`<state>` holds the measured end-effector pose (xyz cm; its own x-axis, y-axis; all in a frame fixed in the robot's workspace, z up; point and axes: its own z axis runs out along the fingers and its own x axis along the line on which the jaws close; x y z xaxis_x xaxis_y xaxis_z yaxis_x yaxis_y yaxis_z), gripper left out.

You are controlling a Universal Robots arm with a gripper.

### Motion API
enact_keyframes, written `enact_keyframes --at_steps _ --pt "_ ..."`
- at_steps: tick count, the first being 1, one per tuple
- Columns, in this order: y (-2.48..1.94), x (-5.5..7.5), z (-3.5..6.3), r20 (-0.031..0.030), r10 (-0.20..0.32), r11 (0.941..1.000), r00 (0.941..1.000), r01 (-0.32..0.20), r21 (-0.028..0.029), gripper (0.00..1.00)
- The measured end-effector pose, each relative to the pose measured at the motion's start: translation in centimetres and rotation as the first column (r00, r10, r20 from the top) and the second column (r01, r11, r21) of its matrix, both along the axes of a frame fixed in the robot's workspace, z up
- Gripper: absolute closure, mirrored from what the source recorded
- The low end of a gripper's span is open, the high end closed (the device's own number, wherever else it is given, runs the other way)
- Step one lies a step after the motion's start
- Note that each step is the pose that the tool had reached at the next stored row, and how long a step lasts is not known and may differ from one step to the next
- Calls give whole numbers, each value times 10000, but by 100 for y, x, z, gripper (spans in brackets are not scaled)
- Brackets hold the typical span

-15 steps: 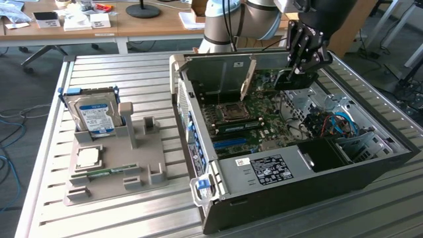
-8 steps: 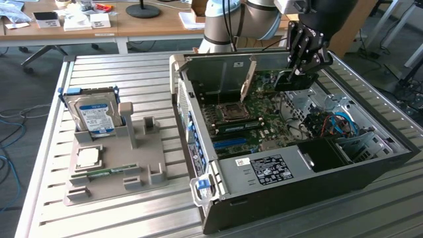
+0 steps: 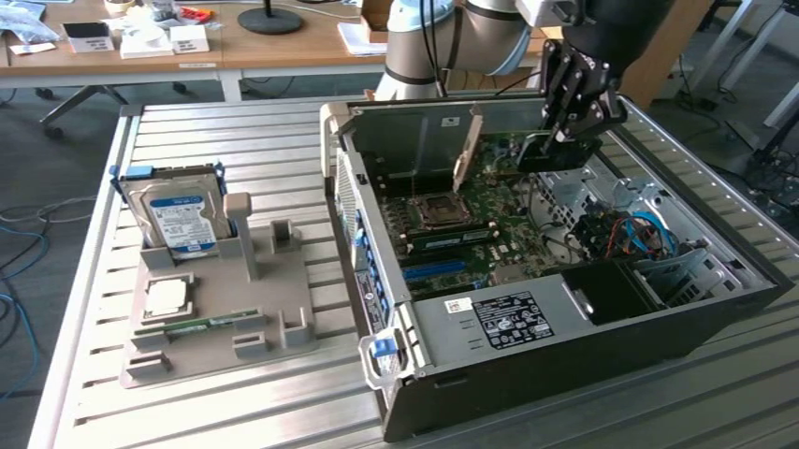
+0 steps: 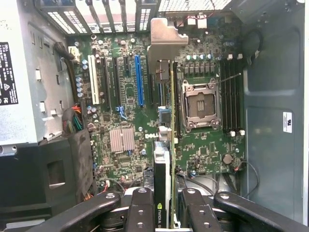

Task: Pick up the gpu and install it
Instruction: 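Insert the gpu into the slot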

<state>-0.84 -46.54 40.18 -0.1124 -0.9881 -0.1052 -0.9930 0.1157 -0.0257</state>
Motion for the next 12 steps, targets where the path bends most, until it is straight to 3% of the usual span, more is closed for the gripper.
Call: enact_keyframes --at_steps 4,12 --pt "-4 -51 -6 1 2 10000 10000 -2 4 73" --pt "-64 -104 -17 0 8 10000 10000 -8 3 73"
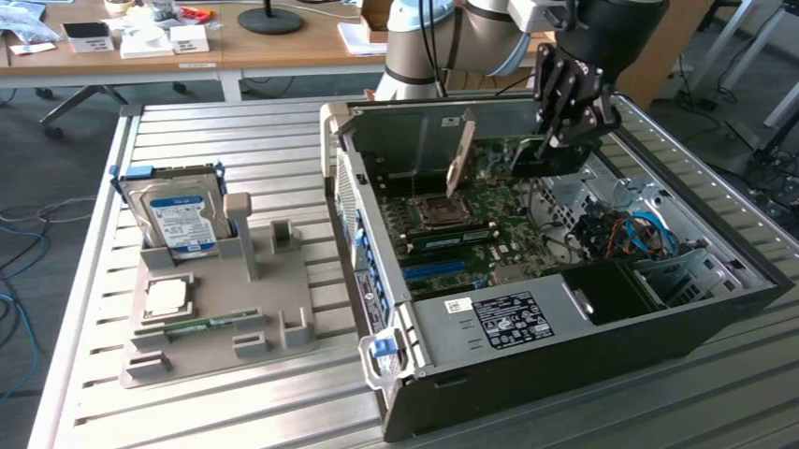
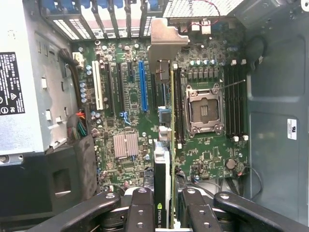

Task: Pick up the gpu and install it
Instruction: 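Insert the gpu into the slot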

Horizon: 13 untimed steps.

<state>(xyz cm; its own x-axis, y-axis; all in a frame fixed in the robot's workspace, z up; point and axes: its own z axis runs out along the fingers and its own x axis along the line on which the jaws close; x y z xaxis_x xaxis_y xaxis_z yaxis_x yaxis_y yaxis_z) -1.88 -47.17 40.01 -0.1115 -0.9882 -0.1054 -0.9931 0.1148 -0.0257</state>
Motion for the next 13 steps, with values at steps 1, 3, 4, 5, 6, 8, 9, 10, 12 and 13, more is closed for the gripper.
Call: enact_keyframes --at_steps 1,3,4,5,6,8,9,10,12,13 --pt "0 0 0 0 0 10000 10000 0 -2 73" --pt "0 -1 0 -1 0 10000 10000 0 -2 73" --pt "0 -1 0 0 -1 10000 10000 1 -2 73" --pt "0 -1 -4 0 -1 10000 10000 1 -2 73" --pt "0 -1 -4 0 -1 10000 10000 1 -2 73" --pt "0 -1 -5 0 -1 10000 10000 1 -2 73" --pt "0 -1 -9 1 -1 10000 10000 1 1 73" --pt "0 -1 -12 0 -1 10000 10000 1 0 73" --pt "0 -1 -15 -1 0 10000 10000 0 -3 73" --pt "0 -1 -15 -1 -1 10000 10000 1 -4 73"
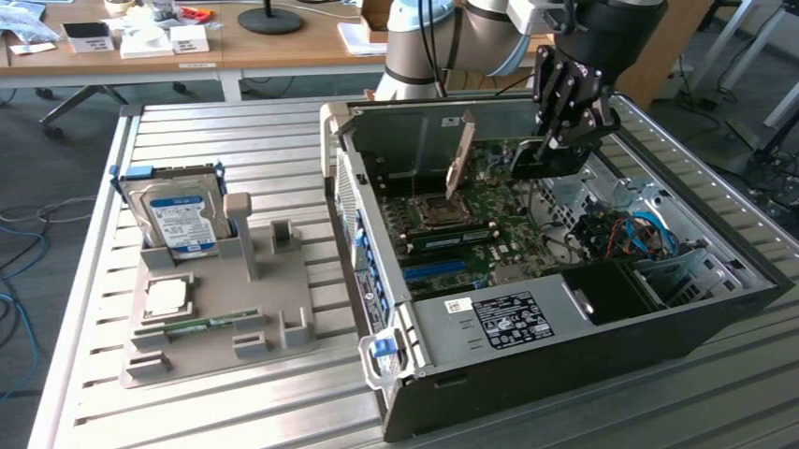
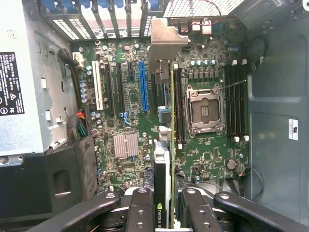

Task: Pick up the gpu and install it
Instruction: 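Insert the gpu into the slot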

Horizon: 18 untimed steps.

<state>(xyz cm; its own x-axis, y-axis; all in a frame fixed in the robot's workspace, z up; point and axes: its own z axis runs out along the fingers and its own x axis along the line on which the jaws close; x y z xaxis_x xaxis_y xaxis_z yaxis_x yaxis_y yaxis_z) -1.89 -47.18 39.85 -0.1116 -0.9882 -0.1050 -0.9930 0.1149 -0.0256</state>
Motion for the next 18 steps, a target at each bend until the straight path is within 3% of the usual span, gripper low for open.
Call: enact_keyframes --at_steps 18 --pt "-14 0 -12 1 0 10000 10000 0 7 73"
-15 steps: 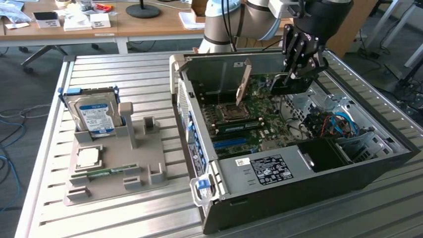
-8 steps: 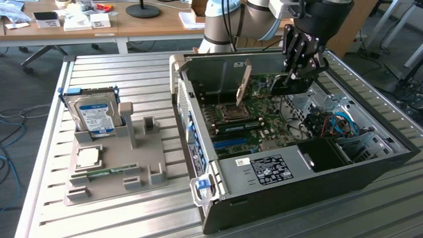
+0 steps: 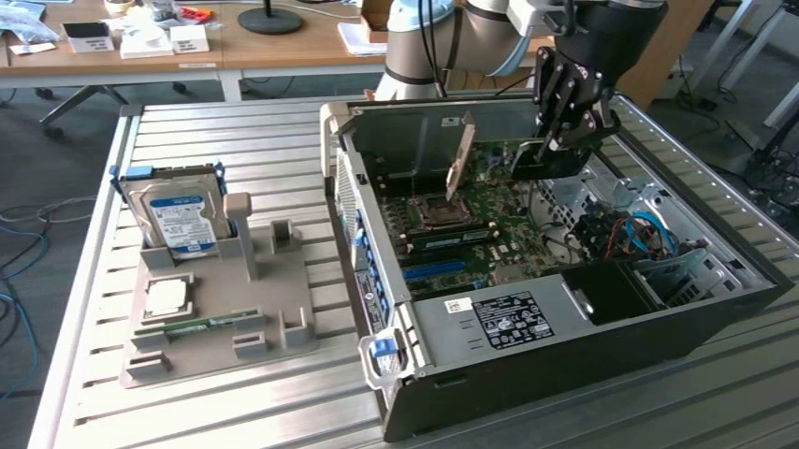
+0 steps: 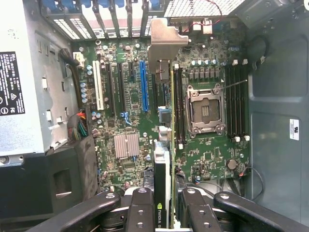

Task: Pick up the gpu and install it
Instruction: 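Insert the gpu into the slot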

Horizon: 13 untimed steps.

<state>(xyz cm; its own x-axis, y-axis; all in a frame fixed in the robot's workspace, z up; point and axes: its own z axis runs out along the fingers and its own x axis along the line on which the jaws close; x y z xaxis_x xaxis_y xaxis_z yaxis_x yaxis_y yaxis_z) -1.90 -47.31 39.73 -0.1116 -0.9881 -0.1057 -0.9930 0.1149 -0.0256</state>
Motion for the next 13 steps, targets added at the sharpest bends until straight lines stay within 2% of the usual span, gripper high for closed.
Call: enact_keyframes --at_steps 13 --pt "0 0 -22 0 0 10000 10000 0 -3 73"
